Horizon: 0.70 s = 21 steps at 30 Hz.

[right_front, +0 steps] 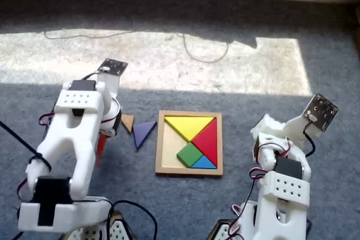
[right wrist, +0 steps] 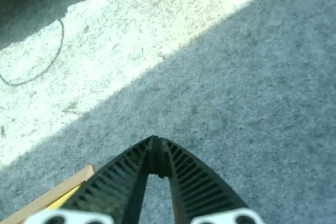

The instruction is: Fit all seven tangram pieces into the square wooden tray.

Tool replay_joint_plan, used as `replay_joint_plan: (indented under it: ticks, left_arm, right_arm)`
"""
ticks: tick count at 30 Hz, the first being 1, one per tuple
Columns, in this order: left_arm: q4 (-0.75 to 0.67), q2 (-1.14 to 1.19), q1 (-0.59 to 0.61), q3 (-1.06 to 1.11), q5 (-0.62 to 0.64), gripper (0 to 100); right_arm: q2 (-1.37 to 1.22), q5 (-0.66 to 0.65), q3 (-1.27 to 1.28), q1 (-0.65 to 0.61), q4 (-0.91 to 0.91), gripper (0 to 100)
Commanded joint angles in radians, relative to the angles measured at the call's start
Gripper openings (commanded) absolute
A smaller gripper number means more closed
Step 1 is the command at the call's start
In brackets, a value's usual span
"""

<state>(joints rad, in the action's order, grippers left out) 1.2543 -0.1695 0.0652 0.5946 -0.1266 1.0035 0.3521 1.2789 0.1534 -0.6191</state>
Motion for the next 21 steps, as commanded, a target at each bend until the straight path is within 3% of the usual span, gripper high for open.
replay_joint_plan:
  ticks: [1,10,21]
  left_arm:
    - [0.009,-0.116,-0.108,-0.007,0.115,0]
    - [-0.009,-0.116,-0.429,-0.09,0.206,0]
    - [-0.296,-0.116,-0.585,0.015,0.256,0]
  right_arm:
    - [0.024,-0.011,-0.004,-0.012,0.028,0.6]
    - [0.024,-0.011,-0.004,-0.012,0.028,0.6]
    - [0.024,-0.012,-0.004,-0.01,0.028,0.6]
